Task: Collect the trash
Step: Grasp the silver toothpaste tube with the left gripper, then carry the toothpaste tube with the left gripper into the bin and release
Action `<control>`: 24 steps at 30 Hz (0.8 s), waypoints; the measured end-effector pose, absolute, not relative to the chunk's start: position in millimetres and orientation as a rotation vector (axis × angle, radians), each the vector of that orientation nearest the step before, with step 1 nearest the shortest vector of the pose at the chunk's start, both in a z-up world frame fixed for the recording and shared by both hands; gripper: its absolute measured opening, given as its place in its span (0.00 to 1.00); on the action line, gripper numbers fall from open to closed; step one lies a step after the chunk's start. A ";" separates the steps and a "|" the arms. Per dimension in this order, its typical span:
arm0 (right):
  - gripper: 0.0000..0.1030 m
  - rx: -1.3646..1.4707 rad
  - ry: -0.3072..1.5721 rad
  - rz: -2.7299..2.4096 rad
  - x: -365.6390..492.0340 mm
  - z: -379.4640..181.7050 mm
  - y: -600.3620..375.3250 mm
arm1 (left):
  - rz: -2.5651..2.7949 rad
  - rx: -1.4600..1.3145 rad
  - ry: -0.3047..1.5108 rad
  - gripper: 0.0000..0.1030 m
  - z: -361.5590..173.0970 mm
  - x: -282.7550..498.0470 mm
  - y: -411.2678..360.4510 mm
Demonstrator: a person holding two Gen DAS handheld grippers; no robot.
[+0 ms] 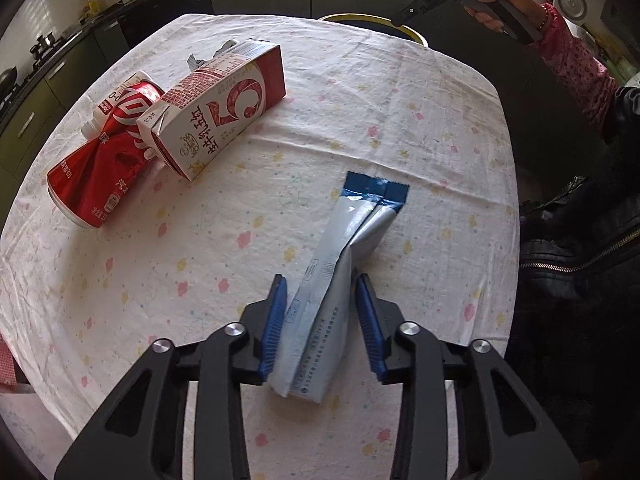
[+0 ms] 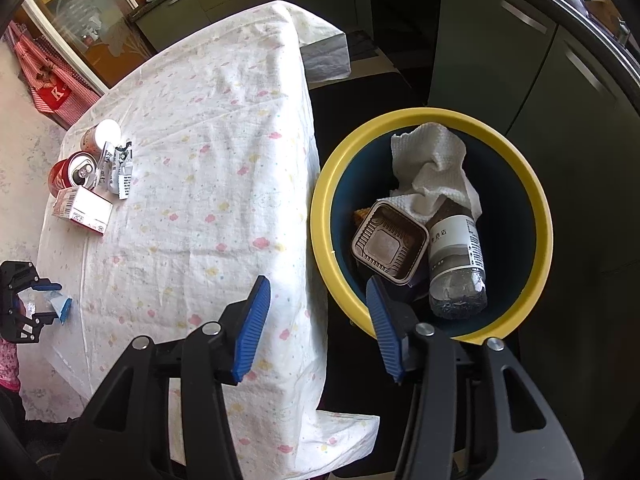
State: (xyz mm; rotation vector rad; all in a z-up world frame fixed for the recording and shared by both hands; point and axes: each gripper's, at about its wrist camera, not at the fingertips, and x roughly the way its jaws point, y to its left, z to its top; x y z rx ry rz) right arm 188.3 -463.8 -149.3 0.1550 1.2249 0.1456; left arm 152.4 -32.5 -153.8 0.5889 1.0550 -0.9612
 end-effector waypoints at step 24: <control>0.47 0.229 1.140 0.125 152.5 -136.2 -507.0 | -0.958 0.429 0.910 0.21 -70.8 169.5 -123.3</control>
